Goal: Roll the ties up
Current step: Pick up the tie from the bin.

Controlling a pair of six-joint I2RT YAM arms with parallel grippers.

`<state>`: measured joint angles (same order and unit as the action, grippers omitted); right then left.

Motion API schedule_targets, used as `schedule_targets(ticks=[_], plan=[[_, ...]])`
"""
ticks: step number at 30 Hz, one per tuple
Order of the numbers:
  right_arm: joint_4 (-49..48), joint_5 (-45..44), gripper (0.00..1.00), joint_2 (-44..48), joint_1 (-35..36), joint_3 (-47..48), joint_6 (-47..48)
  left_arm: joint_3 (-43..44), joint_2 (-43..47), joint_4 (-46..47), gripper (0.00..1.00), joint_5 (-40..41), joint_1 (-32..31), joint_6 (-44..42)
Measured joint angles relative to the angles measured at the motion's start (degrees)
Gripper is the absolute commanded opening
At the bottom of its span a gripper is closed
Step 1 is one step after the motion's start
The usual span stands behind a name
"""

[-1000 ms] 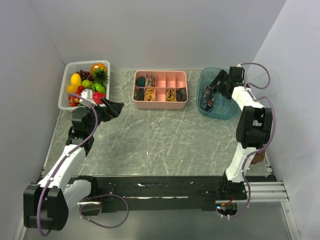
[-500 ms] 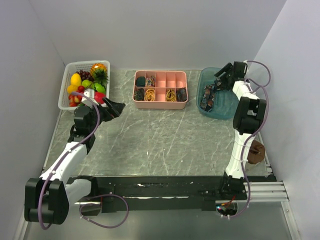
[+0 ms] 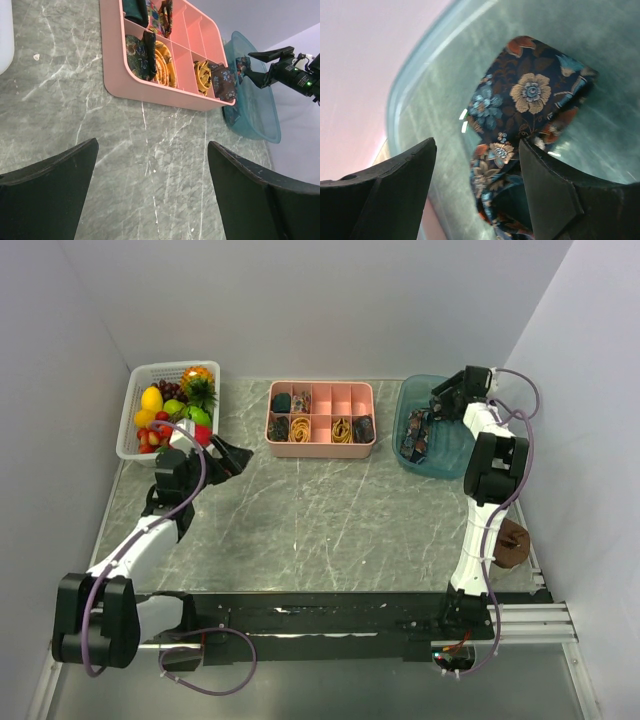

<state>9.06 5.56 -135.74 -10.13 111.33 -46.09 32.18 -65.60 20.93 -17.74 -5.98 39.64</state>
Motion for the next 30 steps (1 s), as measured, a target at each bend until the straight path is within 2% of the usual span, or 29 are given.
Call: schedule_targets(ticks=[8,14,17,18,20,30], plan=[[3.1,-4.9,0.77,0.3,0.0,-3.3,-0.5,0.0,-2.2,2.1,0.96,-0.5,0.0,0.1],[1.1,-5.6,0.77,1.2,0.0,-4.6,-0.3,0.0,-3.3,3.3,0.96,-1.4,0.0,0.3],[0.7,-5.3,0.73,0.8,0.0,-3.1,-0.5,0.0,-3.2,3.3,0.96,-1.4,0.0,0.3],[-0.1,-4.9,0.66,0.6,0.0,-2.4,-0.7,0.0,-3.2,3.3,0.96,-1.4,0.0,0.3],[-1.6,-4.3,0.61,0.4,0.0,-2.1,-1.1,0.0,-3.2,3.3,0.96,-1.4,0.0,0.2],[-1.6,-3.0,0.61,-6.6,0.0,7.0,-3.5,1.0,-6.0,3.7,0.96,-1.4,0.0,0.2]])
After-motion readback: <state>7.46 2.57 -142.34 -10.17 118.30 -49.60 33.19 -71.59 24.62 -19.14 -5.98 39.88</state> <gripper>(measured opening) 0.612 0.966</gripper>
